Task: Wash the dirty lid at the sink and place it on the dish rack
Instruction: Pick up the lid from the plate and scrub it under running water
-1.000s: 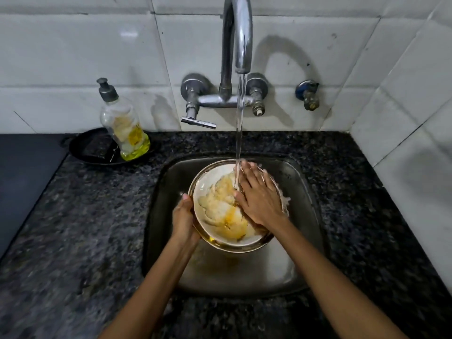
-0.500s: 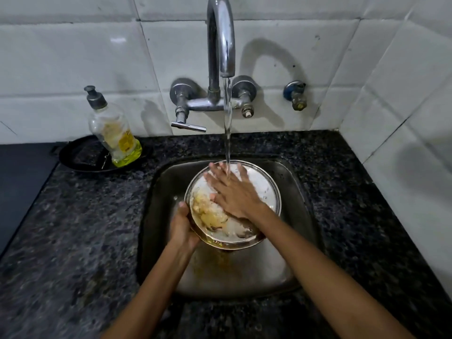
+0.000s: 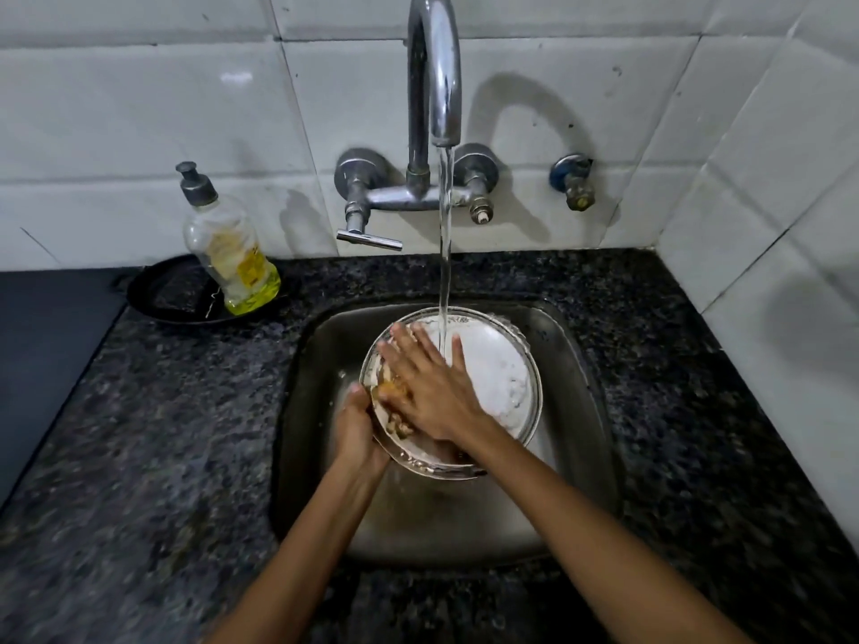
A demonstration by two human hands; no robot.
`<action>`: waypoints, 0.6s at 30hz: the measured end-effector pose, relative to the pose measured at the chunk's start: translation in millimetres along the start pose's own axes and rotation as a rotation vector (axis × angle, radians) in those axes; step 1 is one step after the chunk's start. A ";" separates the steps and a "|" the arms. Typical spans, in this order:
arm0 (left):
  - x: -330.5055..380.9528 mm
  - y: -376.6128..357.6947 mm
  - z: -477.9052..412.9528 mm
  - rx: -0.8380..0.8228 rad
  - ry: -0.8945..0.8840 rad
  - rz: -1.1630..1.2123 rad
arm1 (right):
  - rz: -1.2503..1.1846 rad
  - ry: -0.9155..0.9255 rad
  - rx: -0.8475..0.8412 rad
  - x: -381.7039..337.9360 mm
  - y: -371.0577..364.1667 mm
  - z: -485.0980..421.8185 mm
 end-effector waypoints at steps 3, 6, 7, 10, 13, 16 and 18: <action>11.1 8.9 -2.6 0.037 -0.036 -0.019 | 0.134 -0.105 0.080 44.0 8.5 -3.0; 18.7 22.8 -13.8 0.151 -0.072 0.002 | 0.096 -0.165 0.044 59.3 11.0 18.8; 19.2 29.4 -21.3 0.194 -0.067 0.025 | 0.089 -0.121 0.028 55.5 12.5 26.5; 14.1 41.8 -40.7 0.241 0.033 0.057 | 0.153 0.153 0.039 37.5 24.4 47.3; 15.1 31.6 -44.3 0.117 0.168 -0.121 | 0.234 0.352 0.148 30.3 50.7 54.2; 31.1 18.0 -37.9 0.045 0.210 -0.318 | 0.074 0.296 0.254 34.2 82.0 43.4; 45.1 9.2 -39.3 -0.015 0.198 -0.430 | -0.271 0.079 0.258 46.3 96.4 31.7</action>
Point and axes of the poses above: each hand's wrist, its own z-axis away from the middle knuckle, its own y-axis out of the back of the hand, x = y × z, the point moved 4 cm from there along -z, towards the middle knuckle, and after that the axes turned 1 degree about -x, right-handed, at the moved point
